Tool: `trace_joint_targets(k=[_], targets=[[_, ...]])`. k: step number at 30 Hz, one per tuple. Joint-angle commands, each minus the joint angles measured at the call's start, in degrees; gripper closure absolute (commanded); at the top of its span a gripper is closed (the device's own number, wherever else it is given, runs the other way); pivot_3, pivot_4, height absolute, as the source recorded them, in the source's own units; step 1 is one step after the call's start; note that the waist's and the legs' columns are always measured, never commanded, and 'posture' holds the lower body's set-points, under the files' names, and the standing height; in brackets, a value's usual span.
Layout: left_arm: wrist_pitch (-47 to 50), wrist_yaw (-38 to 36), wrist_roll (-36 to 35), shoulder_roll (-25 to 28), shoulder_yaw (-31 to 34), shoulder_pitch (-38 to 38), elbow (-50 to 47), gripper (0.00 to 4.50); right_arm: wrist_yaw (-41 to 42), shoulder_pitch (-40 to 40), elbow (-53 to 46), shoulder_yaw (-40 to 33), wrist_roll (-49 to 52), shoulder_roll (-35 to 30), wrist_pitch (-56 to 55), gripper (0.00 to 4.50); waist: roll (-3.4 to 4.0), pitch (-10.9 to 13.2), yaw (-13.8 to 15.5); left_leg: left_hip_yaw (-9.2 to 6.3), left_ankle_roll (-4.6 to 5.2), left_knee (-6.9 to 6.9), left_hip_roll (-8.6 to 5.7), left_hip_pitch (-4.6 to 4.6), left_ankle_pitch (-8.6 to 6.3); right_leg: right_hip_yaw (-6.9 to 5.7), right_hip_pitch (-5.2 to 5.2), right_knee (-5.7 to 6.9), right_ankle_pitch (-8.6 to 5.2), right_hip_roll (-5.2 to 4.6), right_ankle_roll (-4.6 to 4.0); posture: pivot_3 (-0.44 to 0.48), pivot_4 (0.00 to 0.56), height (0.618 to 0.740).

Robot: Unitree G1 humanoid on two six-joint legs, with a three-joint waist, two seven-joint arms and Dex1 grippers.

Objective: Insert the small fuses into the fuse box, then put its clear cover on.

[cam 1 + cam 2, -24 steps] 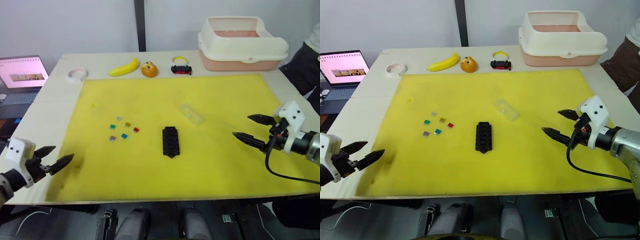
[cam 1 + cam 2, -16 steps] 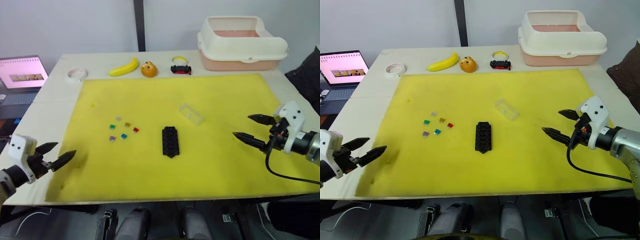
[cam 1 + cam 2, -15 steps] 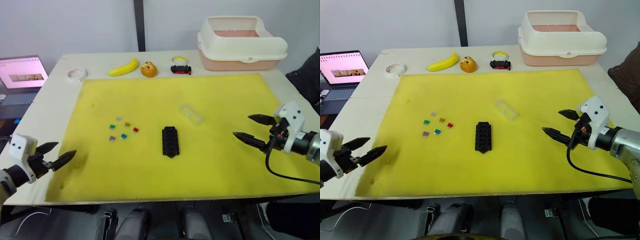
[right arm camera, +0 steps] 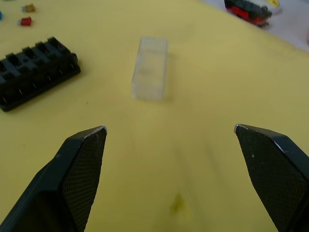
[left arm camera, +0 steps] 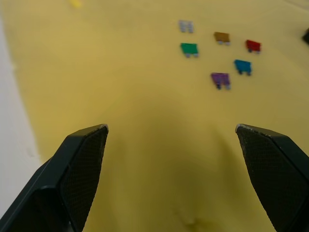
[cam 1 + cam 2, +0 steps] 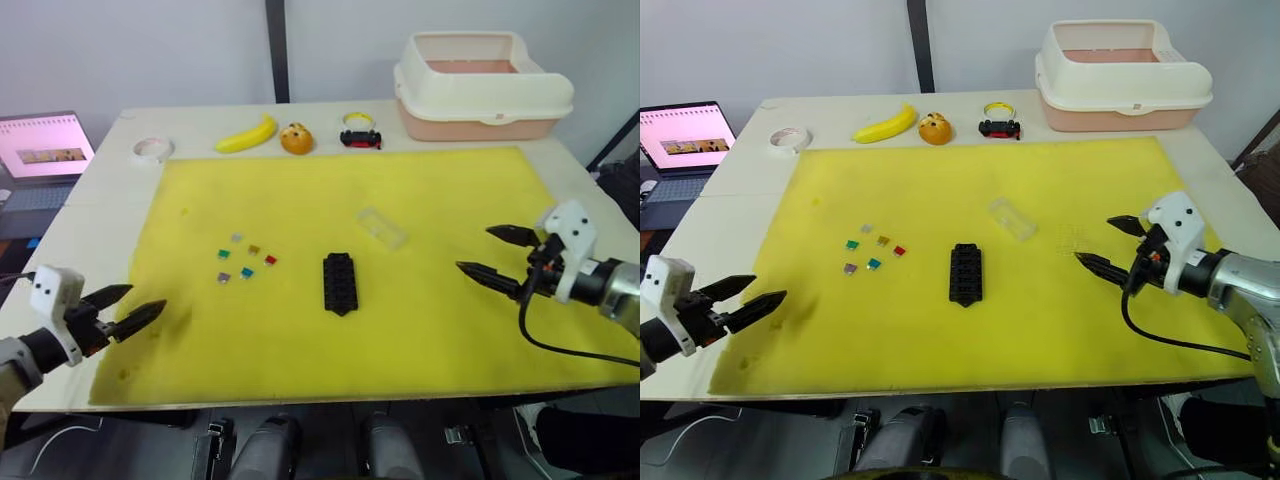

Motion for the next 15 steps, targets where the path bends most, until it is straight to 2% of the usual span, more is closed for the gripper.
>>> trace_joint_targets(k=[1,5,6,8,11,13,15], targets=[[5.0,0.1,-4.5,1.0,2.5,-0.2,-0.7,0.04,-0.1,-2.5,-4.1,1.2,2.4,0.4,1.7,0.00,0.00,0.0,0.0,0.01,-0.01,-0.03,0.02,0.00,0.00,0.00,-0.02,0.00,0.00,0.01,0.00,0.000,0.150,0.740],[19.6,2.2,-16.6,2.4,4.5,-3.8,0.5,0.04,-1.1,-9.1,-9.2,6.8,7.9,3.4,7.0,0.00,-0.01,0.0,-0.1,0.00,-0.15,-0.18,0.09,0.01,0.09,0.01,-0.10,0.01,0.01,0.05,-0.02,0.000,0.150,0.740],[25.8,4.3,-22.3,2.6,4.2,-5.8,0.4,0.04,-0.9,-12.1,-10.3,9.9,8.9,4.9,8.2,0.00,-0.01,0.0,-0.1,-0.01,-0.17,-0.19,0.12,0.01,0.11,0.00,-0.11,0.02,0.02,0.07,-0.03,0.000,0.150,0.740],[33.0,7.6,-28.9,2.9,4.0,-8.2,0.3,0.04,-0.8,-15.5,-11.3,13.3,9.7,6.6,9.8,0.00,0.00,0.0,-0.2,-0.02,-0.21,-0.21,0.16,0.02,0.13,0.00,-0.16,0.05,0.04,0.10,-0.05,0.000,0.150,0.740],[39.6,18.5,-38.6,0.5,4.7,-13.0,4.7,0.04,-1.5,-19.3,-11.9,17.5,10.0,9.4,11.2,0.00,-0.02,0.0,0.0,-0.03,-0.25,-0.32,0.14,0.02,0.16,0.00,-0.20,0.04,0.04,0.12,-0.05,0.000,0.150,0.740],[40.9,27.8,-47.7,-0.9,4.0,-15.0,9.5,0.04,-2.2,-20.9,-12.2,19.6,10.2,11.2,11.9,0.00,-0.05,0.0,-0.1,-0.03,-0.54,-0.34,0.13,0.00,0.32,0.01,-0.22,0.05,0.04,0.11,-0.05,0.000,0.150,0.740],[40.6,33.9,-53.9,-1.0,3.2,-15.3,11.3,0.04,-2.5,-21.5,-12.3,20.2,10.2,11.8,12.3,0.00,-0.06,0.0,-0.1,-0.03,-0.58,-0.34,0.13,0.00,0.34,0.02,-0.25,0.06,0.04,0.10,-0.05,0.000,0.150,0.740]])
